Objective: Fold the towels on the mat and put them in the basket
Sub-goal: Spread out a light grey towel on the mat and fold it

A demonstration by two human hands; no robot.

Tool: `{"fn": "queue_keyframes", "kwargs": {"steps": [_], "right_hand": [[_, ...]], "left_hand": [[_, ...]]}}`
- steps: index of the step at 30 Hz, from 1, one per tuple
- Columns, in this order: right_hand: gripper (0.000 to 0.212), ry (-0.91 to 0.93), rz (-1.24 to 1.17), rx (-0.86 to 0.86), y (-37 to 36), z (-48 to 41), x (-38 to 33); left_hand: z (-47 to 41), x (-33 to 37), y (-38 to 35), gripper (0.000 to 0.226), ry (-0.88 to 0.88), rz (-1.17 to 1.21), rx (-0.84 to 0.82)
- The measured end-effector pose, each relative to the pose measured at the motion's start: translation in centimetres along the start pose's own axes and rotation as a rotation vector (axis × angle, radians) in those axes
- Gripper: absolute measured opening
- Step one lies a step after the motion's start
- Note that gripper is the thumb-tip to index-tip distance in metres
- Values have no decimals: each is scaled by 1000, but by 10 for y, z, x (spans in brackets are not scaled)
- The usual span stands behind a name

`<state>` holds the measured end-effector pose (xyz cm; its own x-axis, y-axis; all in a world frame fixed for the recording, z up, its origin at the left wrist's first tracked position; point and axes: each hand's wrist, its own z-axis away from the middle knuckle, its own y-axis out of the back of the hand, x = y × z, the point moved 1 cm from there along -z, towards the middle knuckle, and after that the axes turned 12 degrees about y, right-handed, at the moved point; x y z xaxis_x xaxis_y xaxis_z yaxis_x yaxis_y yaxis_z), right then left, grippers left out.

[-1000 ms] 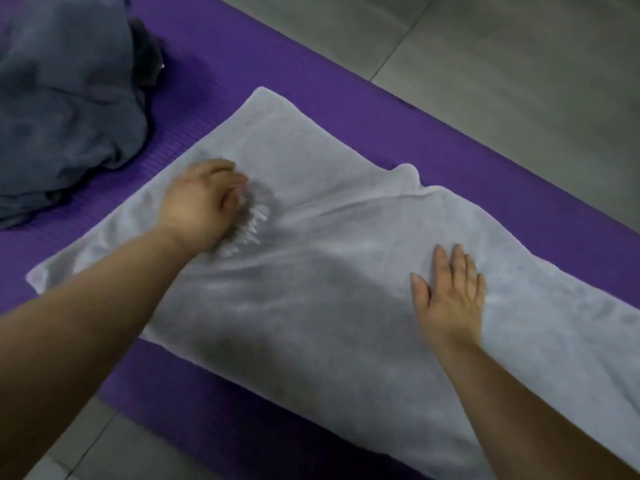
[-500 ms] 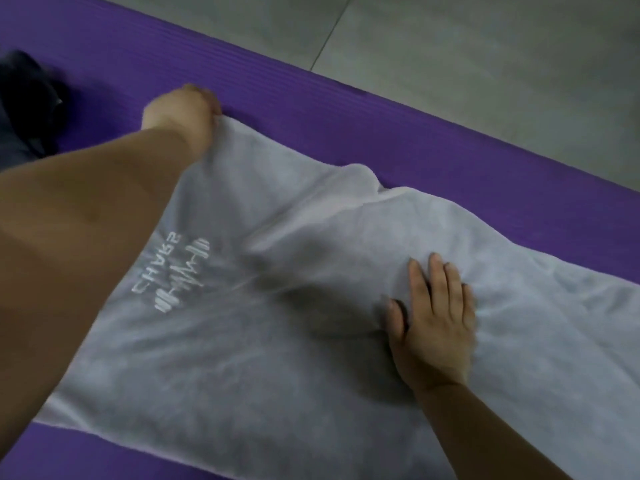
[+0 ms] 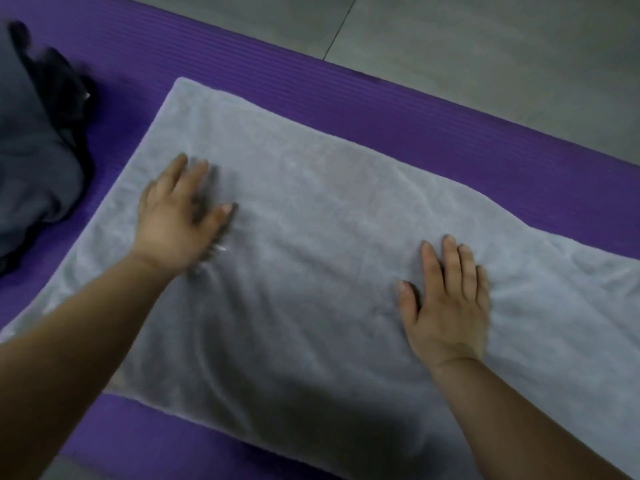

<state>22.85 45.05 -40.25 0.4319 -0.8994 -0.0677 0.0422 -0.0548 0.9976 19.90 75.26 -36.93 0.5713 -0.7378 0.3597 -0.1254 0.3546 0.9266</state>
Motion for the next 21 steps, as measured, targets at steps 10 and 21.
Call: {"fn": "queue_keyframes", "kwargs": {"steps": [10, 21], "right_hand": [[64, 129, -217, -423, 41, 3, 13], [52, 221, -23, -101, 99, 250, 230]], "left_hand": [[157, -51, -20, 73, -187, -283, -130], [193, 100, -14, 34, -1120, -304, -228]]}}
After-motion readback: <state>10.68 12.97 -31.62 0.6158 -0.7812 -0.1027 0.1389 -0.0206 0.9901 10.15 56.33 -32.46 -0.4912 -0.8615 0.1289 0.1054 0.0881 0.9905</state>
